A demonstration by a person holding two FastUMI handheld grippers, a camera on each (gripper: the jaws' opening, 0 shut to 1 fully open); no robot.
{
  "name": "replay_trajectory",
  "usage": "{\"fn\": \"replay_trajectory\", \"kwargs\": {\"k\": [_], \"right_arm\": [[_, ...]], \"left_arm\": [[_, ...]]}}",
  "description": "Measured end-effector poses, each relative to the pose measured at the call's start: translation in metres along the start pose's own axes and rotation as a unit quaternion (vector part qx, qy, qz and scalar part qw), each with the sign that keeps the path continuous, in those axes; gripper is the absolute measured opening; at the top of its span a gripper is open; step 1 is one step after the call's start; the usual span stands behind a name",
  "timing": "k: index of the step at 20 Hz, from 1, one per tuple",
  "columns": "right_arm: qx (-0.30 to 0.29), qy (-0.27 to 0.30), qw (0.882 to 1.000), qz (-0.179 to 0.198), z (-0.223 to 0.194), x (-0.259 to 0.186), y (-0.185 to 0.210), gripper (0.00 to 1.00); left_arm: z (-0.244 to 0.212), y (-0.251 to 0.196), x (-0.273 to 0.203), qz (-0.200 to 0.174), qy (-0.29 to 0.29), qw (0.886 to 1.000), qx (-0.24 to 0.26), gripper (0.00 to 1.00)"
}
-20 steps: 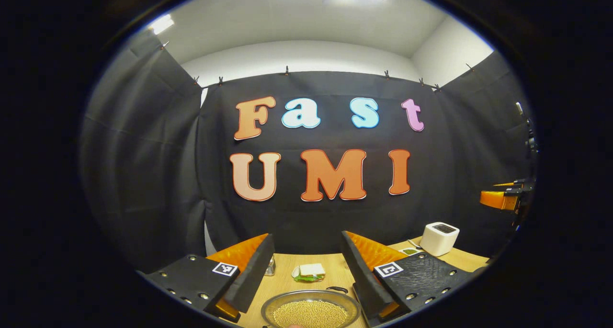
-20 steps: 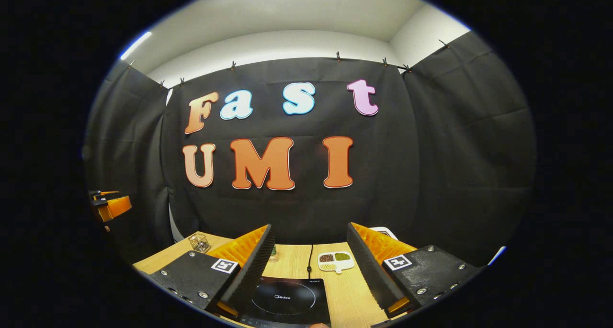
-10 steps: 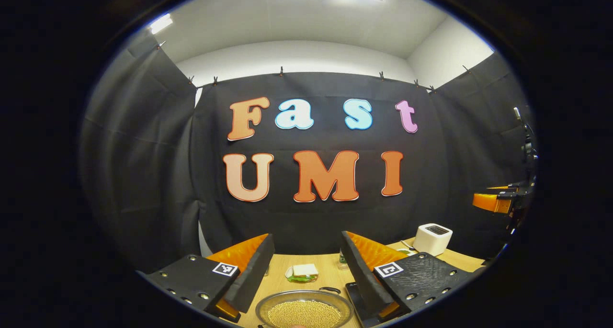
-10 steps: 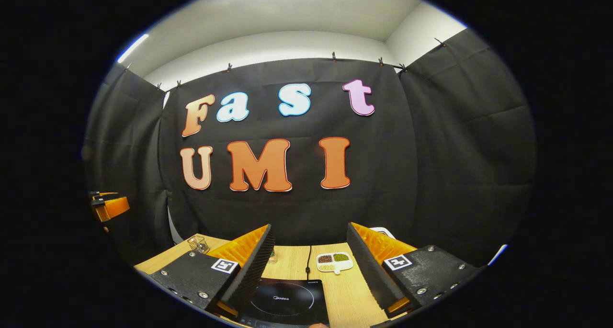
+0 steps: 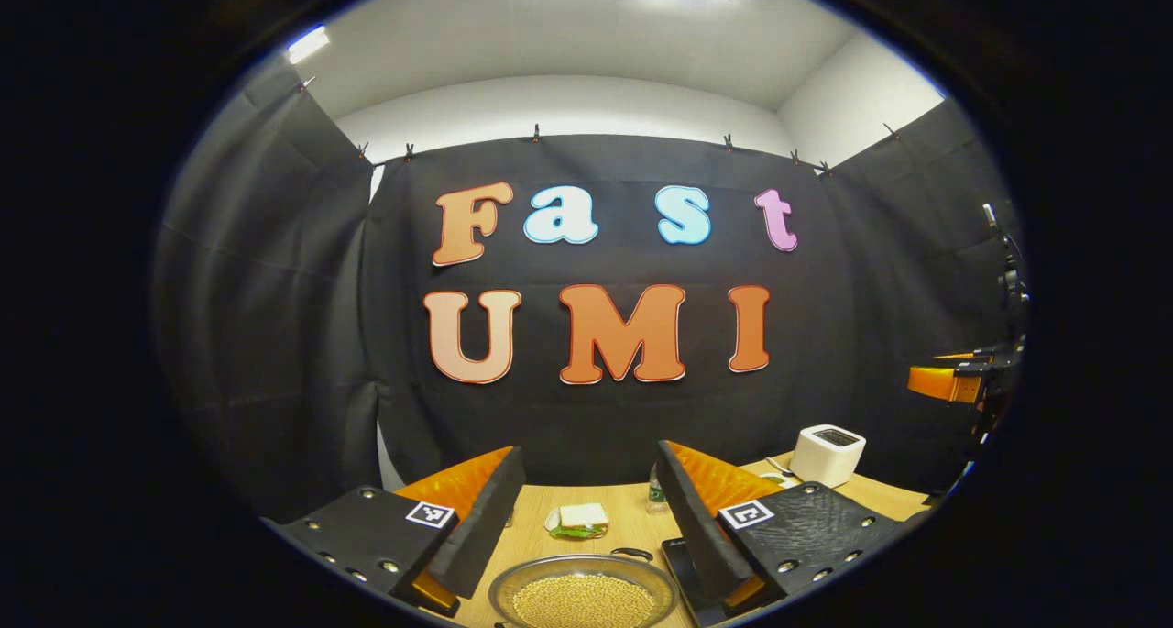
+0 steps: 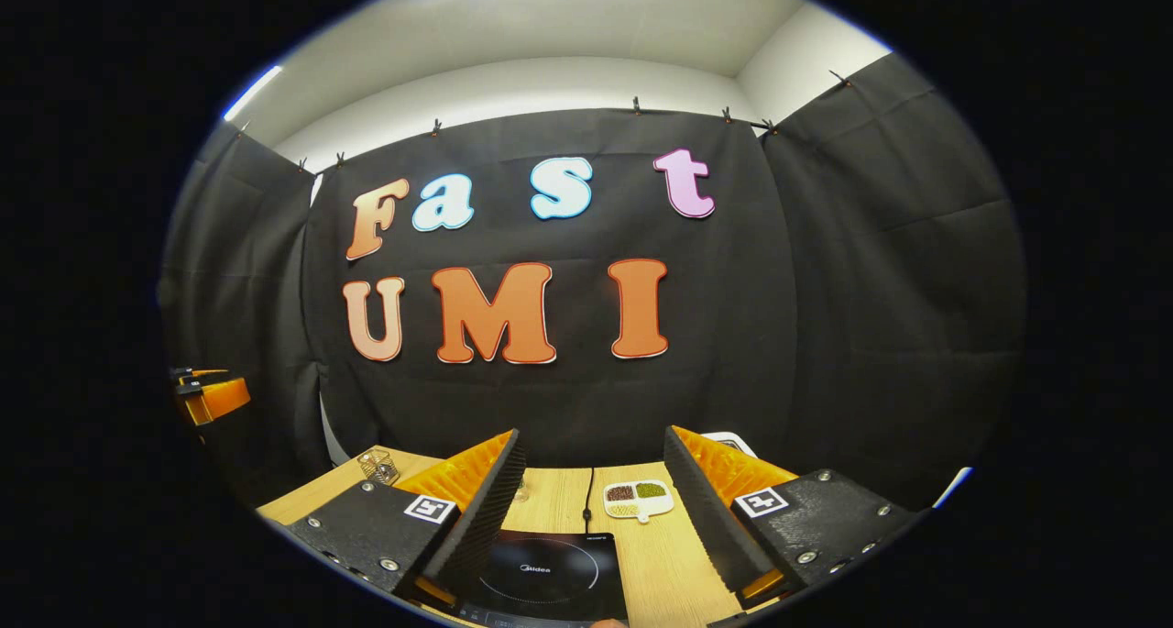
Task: First push the handle of the pot to place it horizontally, then grasp the pot with both hands and set it on the induction cooktop.
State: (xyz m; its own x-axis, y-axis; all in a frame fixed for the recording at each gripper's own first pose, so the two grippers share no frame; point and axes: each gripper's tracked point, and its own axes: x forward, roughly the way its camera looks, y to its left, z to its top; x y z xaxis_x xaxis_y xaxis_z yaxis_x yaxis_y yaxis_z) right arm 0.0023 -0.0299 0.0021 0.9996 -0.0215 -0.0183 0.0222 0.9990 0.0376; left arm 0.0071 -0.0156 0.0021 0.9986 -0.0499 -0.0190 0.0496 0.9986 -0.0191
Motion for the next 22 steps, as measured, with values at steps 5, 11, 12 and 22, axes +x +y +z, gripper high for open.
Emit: {"fn": "replay_trajectory", "kwargs": {"k": [5,11,12,22], "right_arm": [[0.000,0.005,1.000,-0.002,-0.004,0.001,-0.001,0.95],[-0.001,0.011,1.000,0.003,-0.008,0.004,0.001,0.95],[-0.001,0.011,1.000,0.001,-0.009,0.004,0.000,1.00],[0.001,0.022,1.000,0.001,-0.022,0.012,-0.001,0.95]], "left_arm": [[-0.004,-0.008,0.001,-0.020,-0.001,1.000,-0.008,0.78],[-0.012,-0.015,0.003,-0.039,0.002,0.999,-0.001,0.30],[-0.016,-0.014,0.005,-0.036,0.007,0.999,-0.002,0.23],[-0.066,-0.003,-0.005,-0.041,0.063,0.997,-0.003,0.02]]}}
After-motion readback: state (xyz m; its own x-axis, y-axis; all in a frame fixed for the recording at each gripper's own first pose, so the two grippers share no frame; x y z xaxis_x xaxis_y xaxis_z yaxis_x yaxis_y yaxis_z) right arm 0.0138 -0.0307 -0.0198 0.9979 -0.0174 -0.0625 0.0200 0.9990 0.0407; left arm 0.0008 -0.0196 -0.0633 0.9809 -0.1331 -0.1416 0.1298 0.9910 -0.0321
